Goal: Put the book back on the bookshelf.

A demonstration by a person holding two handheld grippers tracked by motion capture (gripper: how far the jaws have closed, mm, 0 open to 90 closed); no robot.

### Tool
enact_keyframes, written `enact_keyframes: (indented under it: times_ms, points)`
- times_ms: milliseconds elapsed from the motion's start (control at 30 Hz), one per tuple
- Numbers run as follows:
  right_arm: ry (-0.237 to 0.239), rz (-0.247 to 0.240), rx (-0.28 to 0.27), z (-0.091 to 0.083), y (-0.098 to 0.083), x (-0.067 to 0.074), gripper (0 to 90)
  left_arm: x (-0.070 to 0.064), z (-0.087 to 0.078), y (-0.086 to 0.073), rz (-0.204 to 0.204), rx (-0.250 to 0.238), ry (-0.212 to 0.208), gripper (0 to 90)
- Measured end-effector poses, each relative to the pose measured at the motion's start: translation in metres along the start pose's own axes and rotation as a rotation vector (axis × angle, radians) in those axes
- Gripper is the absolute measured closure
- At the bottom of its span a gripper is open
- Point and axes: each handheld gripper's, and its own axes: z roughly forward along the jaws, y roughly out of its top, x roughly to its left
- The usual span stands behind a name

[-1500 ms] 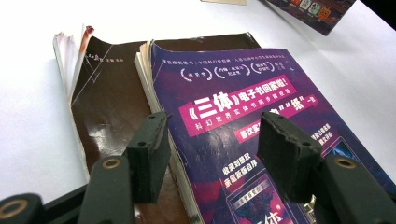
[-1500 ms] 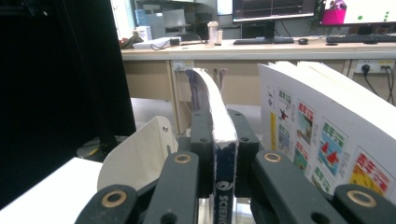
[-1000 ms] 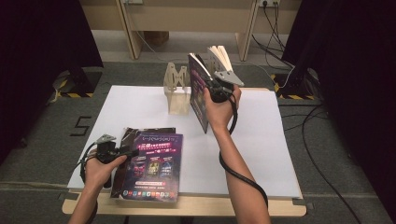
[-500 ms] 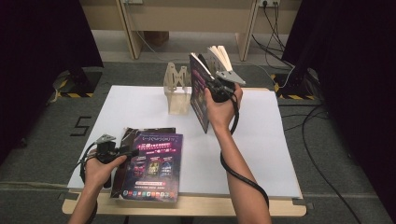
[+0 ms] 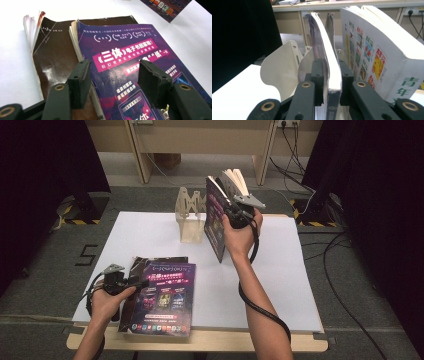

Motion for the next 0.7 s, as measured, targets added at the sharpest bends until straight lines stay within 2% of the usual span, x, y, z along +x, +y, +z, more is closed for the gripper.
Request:
enact_keyframes:
  times_ms: [367,700]
  points:
    - [-0.011,0.003,0.019,0.0033,0.001,0.0025,83.6,0.0016,-0.001,0.0001,-0.001,-0.001,0.007,43.0]
    - [-0.014,0.005,0.003,0.0044,0.0005,0.0055,84.6,0.0022,-0.0017,0.0004,0.0,-0.011,0.011,43.3]
